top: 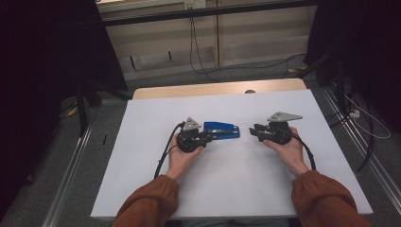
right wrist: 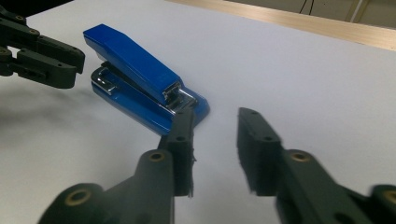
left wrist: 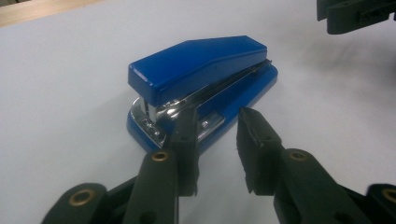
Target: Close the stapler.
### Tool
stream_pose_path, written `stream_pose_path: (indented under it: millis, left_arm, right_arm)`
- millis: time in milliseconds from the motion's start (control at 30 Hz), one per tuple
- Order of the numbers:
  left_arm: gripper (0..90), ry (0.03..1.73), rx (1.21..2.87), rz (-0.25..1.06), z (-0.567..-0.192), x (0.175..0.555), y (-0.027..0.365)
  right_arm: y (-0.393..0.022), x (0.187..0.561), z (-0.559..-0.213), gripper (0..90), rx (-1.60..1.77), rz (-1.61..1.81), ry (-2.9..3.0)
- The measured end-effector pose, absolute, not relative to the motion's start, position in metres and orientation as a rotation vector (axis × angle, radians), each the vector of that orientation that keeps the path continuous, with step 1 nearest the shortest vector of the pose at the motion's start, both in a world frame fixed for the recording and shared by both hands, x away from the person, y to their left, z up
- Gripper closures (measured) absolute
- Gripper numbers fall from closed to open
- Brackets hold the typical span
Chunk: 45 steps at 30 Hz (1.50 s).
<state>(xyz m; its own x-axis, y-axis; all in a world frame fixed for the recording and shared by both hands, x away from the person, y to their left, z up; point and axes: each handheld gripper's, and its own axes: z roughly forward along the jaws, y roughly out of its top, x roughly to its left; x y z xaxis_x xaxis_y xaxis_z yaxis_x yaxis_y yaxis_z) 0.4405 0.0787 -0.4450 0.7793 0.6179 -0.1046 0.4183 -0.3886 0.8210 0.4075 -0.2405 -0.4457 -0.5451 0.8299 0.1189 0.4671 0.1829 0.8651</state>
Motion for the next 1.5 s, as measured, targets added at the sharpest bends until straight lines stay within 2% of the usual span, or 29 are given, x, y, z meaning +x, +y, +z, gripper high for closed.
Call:
stream_pose_path:
  millis: [67, 133, 233, 333, 433, 500, 600, 700, 900, 1267, 1500]
  left_arm:
    - [64.0, 0.793, 2.021, 0.261, -0.444, 0.441, 0.082]
    - [54.7, 0.821, 2.013, 0.282, -0.444, 0.439, 0.085]
    - [47.4, 0.824, 2.010, 0.297, -0.442, 0.437, 0.088]
    - [30.7, 0.841, 2.012, 0.331, -0.440, 0.434, 0.089]
    - [18.7, 0.842, 2.011, 0.371, -0.436, 0.431, 0.091]
    - [13.9, 0.847, 1.995, 0.364, -0.435, 0.430, 0.093]
    - [7.3, 0.864, 1.981, 0.366, -0.434, 0.428, 0.096]
    - [5.4, 0.847, 1.973, 0.366, -0.434, 0.426, 0.100]
    - [4.2, 0.808, 1.962, 0.416, -0.431, 0.417, 0.108]
    - [3.4, 0.853, 1.896, 0.486, -0.422, 0.399, 0.124]
    - [3.4, 0.871, 1.871, 0.514, -0.422, 0.386, 0.133]
  right_arm:
    - [-0.241, 0.406, -0.445, 62.0, 1.229, 1.333, 2.090]
    - [-0.241, 0.404, -0.444, 56.4, 1.223, 1.346, 2.094]
    - [-0.240, 0.403, -0.443, 40.3, 1.233, 1.350, 2.071]
    - [-0.241, 0.401, -0.441, 26.7, 1.246, 1.353, 2.039]
    - [-0.240, 0.399, -0.439, 12.0, 1.256, 1.332, 2.032]
    - [-0.241, 0.398, -0.439, 9.7, 1.255, 1.327, 2.028]
    - [-0.241, 0.396, -0.439, 1.4, 1.265, 1.305, 1.999]
    - [-0.243, 0.395, -0.437, 4.5, 1.278, 1.307, 1.948]
    - [-0.247, 0.384, -0.435, 2.9, 1.245, 1.300, 1.930]
    - [-0.247, 0.363, -0.426, 2.7, 1.186, 1.318, 1.856]
    - [-0.249, 0.352, -0.433, 2.7, 1.182, 1.272, 1.848]
